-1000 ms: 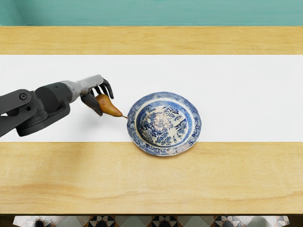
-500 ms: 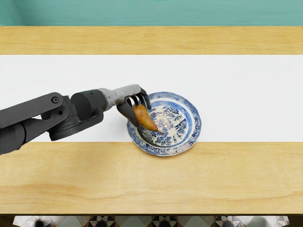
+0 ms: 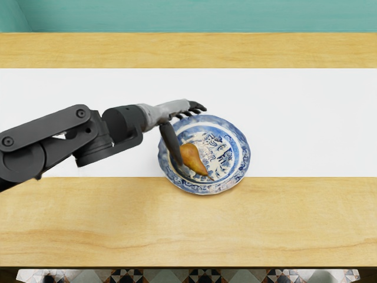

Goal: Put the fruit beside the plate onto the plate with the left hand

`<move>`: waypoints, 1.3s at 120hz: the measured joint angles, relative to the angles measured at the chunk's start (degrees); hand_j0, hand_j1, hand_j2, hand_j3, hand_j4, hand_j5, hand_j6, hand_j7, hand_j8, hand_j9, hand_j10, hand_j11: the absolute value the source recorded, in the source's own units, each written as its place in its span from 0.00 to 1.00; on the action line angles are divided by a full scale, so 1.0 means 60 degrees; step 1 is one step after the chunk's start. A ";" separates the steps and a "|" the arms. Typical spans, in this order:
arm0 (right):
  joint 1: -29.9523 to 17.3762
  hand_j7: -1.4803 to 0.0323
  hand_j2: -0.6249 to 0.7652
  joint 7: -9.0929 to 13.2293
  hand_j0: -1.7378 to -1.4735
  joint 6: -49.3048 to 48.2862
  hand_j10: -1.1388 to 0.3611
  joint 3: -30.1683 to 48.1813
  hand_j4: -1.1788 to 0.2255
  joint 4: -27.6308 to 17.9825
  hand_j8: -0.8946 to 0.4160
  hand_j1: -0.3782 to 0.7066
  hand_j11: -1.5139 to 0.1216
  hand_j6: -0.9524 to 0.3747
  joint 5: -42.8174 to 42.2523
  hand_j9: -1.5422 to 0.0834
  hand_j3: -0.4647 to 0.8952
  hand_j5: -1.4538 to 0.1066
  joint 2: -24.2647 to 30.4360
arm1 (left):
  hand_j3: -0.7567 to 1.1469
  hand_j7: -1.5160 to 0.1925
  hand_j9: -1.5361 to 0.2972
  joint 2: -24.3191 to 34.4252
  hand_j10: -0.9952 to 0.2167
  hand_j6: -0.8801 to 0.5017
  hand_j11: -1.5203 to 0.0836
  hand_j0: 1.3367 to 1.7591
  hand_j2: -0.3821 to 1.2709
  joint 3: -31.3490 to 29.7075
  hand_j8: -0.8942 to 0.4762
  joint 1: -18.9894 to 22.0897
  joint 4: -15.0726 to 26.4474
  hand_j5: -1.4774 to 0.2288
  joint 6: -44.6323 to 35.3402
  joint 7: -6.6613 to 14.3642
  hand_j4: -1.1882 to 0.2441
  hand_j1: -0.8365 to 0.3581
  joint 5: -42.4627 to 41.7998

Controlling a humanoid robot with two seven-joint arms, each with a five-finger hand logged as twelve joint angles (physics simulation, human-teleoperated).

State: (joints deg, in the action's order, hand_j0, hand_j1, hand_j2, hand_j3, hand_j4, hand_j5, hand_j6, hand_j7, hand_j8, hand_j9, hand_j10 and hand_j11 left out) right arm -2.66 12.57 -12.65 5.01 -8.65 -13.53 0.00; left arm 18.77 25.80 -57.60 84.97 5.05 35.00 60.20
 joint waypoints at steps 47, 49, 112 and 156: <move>0.0000 0.96 0.45 0.0000 0.30 -0.0001 0.74 0.0000 0.82 -0.0003 0.67 0.05 0.91 0.70 0.0000 0.93 0.34 0.91 0.0000 | 0.40 0.86 0.81 0.2407 0.79 0.61 0.92 0.76 0.24 0.1976 0.63 0.0166 -0.0054 0.84 0.3814 0.0000 0.80 0.96 -0.5220; -0.0001 0.96 0.45 0.0000 0.30 -0.0001 0.74 0.0000 0.82 -0.0003 0.67 0.05 0.91 0.70 0.0000 0.93 0.34 0.91 0.0000 | 0.40 0.86 0.81 0.2503 0.79 0.61 0.92 0.76 0.24 0.2019 0.63 0.0166 -0.0057 0.84 0.3919 0.0000 0.81 0.96 -0.5462; 0.0001 0.96 0.45 0.0000 0.30 -0.0001 0.74 0.0000 0.82 -0.0006 0.67 0.05 0.91 0.70 0.0000 0.93 0.34 0.91 0.0000 | 0.40 0.88 0.83 0.4658 0.81 0.63 0.94 0.76 0.23 0.3879 0.64 0.2332 -0.2134 0.86 0.4989 0.0000 0.82 0.98 -1.0479; -0.0003 0.96 0.45 0.0000 0.30 -0.0001 0.74 0.0000 0.82 -0.0008 0.67 0.05 0.91 0.70 0.0000 0.93 0.34 0.91 0.0000 | 0.40 0.88 0.83 0.5643 0.81 0.63 0.94 0.76 0.23 0.3869 0.65 0.2935 -0.2555 0.86 0.4998 0.0000 0.82 0.98 -1.0871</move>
State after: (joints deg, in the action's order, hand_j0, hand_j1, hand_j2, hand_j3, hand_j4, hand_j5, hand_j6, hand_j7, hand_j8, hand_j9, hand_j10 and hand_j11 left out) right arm -2.68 12.57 -12.66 5.01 -8.70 -13.53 0.00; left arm 52.62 49.01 -39.99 69.64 35.04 35.00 -5.02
